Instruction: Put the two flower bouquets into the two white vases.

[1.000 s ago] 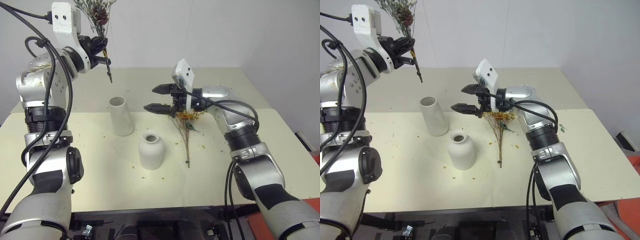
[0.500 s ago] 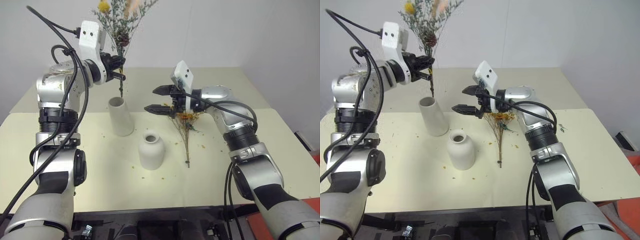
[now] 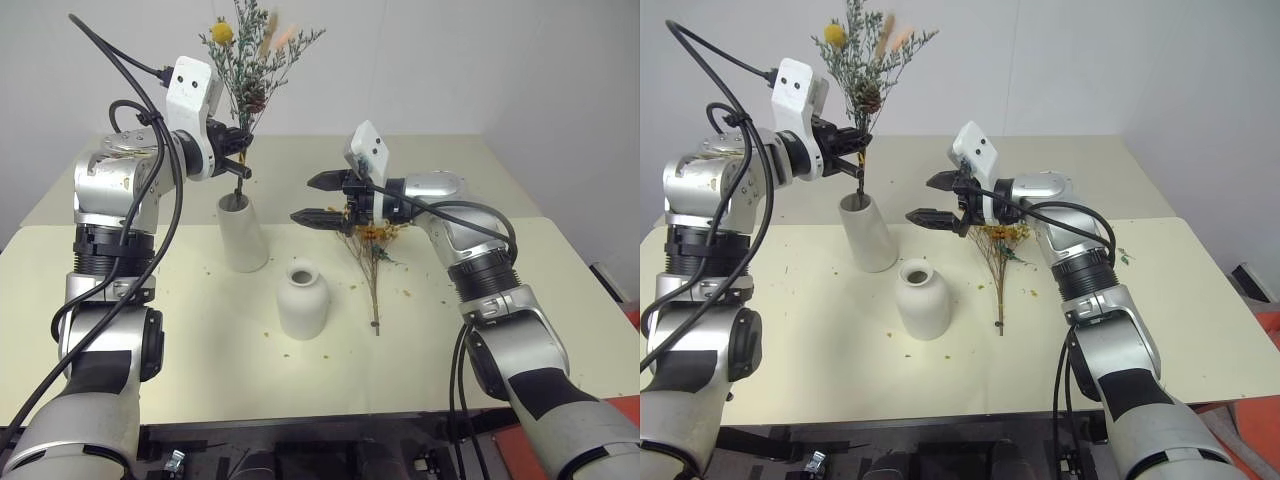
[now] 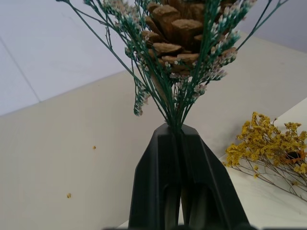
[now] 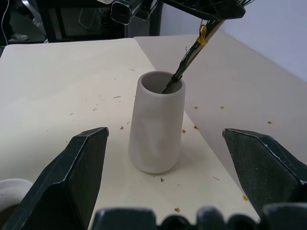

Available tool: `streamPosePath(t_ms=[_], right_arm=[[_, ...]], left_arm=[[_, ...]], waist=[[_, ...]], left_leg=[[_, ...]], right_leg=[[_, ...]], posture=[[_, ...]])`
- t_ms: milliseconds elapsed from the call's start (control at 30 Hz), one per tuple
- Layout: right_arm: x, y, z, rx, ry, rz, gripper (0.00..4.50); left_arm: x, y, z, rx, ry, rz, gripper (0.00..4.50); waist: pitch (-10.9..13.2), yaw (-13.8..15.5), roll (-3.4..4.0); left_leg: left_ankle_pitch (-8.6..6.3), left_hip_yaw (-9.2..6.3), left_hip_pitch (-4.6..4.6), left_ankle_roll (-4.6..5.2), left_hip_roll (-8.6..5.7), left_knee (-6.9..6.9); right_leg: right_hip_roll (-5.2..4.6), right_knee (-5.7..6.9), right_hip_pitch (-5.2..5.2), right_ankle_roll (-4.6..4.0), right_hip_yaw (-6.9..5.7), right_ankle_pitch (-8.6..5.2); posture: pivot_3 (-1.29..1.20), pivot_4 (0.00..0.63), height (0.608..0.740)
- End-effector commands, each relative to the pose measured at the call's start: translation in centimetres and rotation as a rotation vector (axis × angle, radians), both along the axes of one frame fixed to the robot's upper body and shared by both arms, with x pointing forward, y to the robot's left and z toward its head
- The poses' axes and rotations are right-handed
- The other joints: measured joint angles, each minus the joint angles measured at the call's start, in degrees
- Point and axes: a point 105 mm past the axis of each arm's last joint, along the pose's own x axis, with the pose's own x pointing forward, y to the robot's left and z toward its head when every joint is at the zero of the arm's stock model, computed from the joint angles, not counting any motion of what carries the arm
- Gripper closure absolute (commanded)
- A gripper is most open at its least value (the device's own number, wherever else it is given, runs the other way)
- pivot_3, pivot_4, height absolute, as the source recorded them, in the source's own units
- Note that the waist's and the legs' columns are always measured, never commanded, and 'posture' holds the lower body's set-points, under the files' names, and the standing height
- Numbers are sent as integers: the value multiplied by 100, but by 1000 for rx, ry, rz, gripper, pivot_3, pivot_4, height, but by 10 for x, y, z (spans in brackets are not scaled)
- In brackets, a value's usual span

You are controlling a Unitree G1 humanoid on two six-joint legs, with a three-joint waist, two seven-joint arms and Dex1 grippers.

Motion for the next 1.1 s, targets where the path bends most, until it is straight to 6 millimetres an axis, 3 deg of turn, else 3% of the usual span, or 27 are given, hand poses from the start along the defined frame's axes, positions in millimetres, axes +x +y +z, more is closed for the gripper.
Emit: streamPosePath(t_ms=[33, 333, 533, 867, 967, 1100], right_arm=[[-4, -5, 17, 32, -52, 1, 0], [-5, -7, 14, 28, -46, 8, 0], [-6, -6, 14, 30, -47, 18, 0], [-6, -9, 14, 31, -51, 17, 0], [-6, -9, 14, 30, -51, 17, 0], [-6, -9, 14, 31, -54, 17, 0]], left_arm=[[-11, 3, 14, 44, -47, 16, 4469], [-21, 16, -14, 38, 13, 74, 4469], [-28, 18, -20, 23, -77, 111, 4469], [-40, 21, -41, -17, -58, 139, 4469], [-44, 24, -39, -30, -55, 136, 3831], [-50, 25, -26, -53, -79, 113, 2486]], waist=[[0, -3, 0], [0, 1, 0], [0, 1, 0], [0, 4, 0], [0, 4, 0], [0, 5, 0]], left_leg=[[0, 0, 0, 0, 0, 0], [2, -1, 4, -3, 0, 0], [2, -1, 6, -4, 1, 0], [3, 0, 9, -5, 0, 0], [3, 0, 9, -5, 0, 0], [3, 0, 9, -5, 0, 0]], right_leg=[[0, 0, 0, 0, 0, 0], [0, -1, 0, 0, 1, 0], [0, -1, 0, -1, 2, 0], [-1, -6, 1, -1, 4, 0], [-1, -6, 1, -1, 4, 0], [-1, -7, 1, -1, 4, 0]], posture=[[0, 150, 740], [0, 150, 740], [0, 150, 740], [0, 150, 740], [0, 150, 740], [0, 150, 740]])
